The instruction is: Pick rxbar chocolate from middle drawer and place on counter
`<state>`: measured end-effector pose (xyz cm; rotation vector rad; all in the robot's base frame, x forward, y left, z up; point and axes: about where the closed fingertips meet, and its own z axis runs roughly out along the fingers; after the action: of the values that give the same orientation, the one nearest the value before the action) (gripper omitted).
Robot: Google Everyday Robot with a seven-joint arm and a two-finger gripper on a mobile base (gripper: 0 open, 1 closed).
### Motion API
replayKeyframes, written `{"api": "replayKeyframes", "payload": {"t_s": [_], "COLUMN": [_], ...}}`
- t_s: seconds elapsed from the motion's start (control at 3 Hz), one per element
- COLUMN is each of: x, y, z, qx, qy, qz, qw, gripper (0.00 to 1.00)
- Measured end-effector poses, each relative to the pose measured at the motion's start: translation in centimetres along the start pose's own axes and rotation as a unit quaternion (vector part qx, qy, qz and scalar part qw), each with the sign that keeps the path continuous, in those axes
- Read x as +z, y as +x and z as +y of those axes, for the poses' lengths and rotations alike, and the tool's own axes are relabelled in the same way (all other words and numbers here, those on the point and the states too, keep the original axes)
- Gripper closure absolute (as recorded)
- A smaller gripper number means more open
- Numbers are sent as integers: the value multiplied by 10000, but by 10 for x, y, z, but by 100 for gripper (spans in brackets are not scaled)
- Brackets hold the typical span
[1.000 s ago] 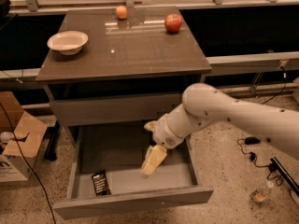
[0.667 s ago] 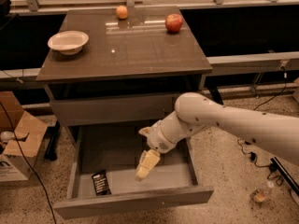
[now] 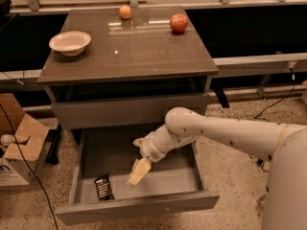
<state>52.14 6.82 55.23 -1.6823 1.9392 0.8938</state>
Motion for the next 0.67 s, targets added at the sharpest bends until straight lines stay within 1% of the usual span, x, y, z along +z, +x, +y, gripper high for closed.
{"api": "replayKeyframes", "payload": {"t_s": [0.67], "x": [12], "y": [5], "z": [0], "qx": [57], "qy": [-125], "qz": [-30], "qw": [9999], "gripper": [0]}}
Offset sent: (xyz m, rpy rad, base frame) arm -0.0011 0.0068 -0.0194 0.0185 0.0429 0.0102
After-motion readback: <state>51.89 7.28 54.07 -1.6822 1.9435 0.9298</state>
